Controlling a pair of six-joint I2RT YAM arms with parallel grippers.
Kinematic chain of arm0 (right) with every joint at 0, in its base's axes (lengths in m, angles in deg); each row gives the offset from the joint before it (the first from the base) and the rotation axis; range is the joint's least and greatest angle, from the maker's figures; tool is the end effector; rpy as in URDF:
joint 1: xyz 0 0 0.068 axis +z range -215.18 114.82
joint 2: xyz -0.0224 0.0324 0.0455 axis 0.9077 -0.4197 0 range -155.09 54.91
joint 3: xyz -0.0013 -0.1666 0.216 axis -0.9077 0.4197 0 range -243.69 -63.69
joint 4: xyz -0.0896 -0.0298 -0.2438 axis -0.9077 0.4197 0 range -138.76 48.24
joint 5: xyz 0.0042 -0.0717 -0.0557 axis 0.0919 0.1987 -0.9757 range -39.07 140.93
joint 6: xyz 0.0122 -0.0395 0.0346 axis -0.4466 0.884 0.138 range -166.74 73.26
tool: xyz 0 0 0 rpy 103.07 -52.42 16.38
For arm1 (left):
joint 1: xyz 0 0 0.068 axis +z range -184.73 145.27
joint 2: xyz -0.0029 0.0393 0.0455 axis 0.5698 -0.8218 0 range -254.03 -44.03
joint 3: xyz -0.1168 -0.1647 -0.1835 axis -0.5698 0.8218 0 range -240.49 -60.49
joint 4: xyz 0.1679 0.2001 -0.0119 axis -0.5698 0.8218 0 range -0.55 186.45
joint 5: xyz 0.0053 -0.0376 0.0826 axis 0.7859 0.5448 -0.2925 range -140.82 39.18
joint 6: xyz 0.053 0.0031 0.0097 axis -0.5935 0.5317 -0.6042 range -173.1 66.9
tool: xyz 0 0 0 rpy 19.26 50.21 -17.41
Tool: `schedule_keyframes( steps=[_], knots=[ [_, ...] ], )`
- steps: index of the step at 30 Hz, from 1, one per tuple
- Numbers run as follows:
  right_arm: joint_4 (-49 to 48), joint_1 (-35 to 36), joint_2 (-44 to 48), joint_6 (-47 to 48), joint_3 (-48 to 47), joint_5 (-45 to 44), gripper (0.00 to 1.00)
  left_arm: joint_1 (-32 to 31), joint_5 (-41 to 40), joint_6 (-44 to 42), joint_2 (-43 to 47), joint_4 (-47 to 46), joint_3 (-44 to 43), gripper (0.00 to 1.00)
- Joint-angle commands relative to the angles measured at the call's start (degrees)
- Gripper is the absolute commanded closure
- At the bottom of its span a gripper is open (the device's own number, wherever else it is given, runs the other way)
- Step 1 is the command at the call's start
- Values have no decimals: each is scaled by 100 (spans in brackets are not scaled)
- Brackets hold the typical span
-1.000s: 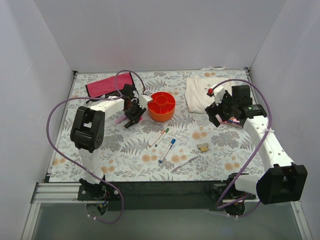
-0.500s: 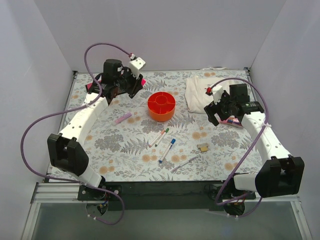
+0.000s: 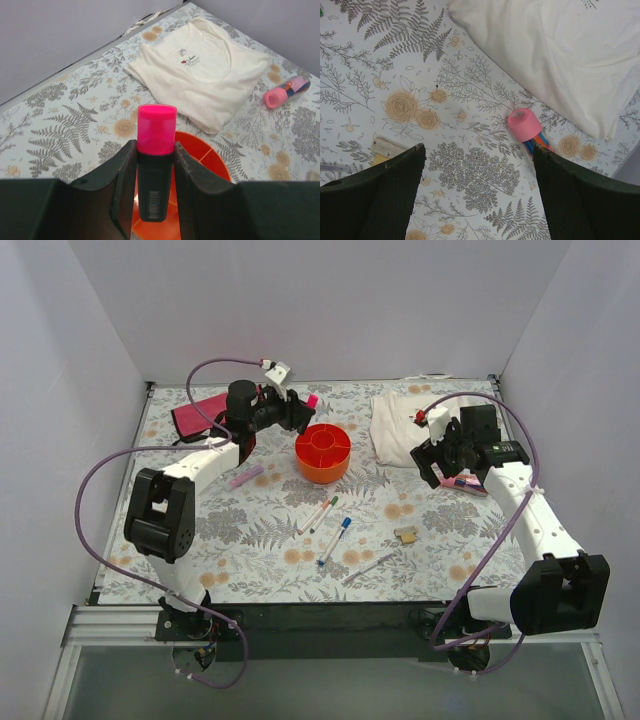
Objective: Sort the stationery into containers
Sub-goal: Place the pen in the storage box.
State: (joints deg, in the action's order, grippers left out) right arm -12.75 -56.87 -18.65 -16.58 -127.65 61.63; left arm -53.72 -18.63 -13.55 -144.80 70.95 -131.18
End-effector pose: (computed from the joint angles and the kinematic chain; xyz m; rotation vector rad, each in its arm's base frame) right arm 0.2692 0.0461 0.3071 -0.8582 2.1871 0.0343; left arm 0.3848 -0.1525 0.2810 0.0988 1.9101 -1.2114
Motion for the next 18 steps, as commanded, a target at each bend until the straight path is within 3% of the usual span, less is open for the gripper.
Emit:
schedule_keyframes(
  steps=[1, 18],
  knots=[
    [20, -14, 201, -106, -90, -94, 9, -9, 314, 562, -258, -936, -603, 100],
    [55, -32, 114, -62, -55, -209, 9, -70, 122, 589, -1374, -1147, -822, 100]
  ],
)
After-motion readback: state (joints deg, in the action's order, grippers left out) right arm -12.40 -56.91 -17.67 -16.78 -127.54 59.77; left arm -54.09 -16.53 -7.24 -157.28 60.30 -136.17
